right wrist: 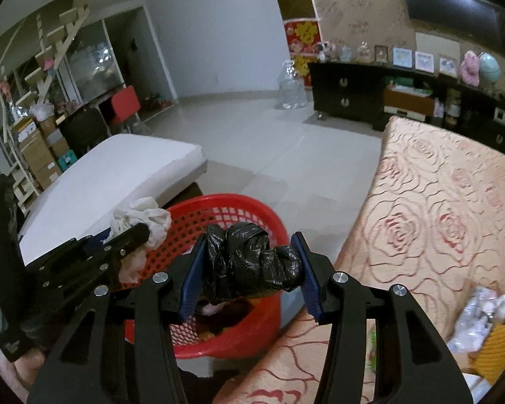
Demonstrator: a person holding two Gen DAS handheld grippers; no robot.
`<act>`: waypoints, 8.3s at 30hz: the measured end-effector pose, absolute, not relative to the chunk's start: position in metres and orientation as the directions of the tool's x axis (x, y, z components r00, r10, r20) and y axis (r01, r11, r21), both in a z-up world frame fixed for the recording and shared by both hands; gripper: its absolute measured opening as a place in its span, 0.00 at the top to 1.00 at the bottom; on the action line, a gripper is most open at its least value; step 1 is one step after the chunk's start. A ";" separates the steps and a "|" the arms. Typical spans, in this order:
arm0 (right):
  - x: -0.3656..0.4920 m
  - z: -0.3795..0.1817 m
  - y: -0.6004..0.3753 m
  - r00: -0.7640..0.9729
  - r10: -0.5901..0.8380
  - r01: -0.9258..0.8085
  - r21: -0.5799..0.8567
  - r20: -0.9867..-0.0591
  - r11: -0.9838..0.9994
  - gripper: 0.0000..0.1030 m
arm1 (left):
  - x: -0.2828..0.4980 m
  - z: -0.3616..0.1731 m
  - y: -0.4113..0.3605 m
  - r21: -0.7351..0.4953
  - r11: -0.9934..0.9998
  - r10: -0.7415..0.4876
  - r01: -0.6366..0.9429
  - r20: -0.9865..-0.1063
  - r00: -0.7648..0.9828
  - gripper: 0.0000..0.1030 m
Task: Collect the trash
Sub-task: 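Open both tools to drop the mesh net and black bag into the wastebasket, then move both tools back toward the trash on the table, then grasp the white tissue with the right tool and lift it, then grasp the green packet with the left tool and lift it, then carry the green packet and white tissue over the red wastebasket with both tools, then open both tools to drop the packet and tissue into the wastebasket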
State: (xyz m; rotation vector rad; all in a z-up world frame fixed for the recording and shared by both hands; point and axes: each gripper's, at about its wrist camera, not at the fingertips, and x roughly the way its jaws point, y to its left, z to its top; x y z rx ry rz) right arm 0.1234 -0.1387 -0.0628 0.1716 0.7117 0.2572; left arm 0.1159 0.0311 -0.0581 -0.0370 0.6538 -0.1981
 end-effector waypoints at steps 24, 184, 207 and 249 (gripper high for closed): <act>0.094 -0.059 -0.162 0.762 0.235 -0.121 0.225 -0.603 0.967 0.32 | 0.114 -0.052 0.042 -0.188 0.974 -0.212 0.126 -0.568 0.795 0.24; -0.014 -0.052 -0.303 0.823 -0.148 0.269 0.146 -0.549 0.952 0.82 | 0.104 -0.028 -0.023 -0.018 0.961 -0.249 0.275 -0.486 0.838 0.70; 0.114 -0.045 -0.151 0.760 0.245 -0.097 0.267 -0.602 0.959 0.82 | 0.125 -0.051 0.028 -0.064 0.987 -0.157 0.148 -0.590 0.792 0.70; 0.109 -0.054 -0.146 0.754 0.233 -0.107 0.236 -0.614 0.966 0.38 | 0.131 -0.045 0.058 -0.192 0.980 -0.160 0.059 -0.567 0.808 0.29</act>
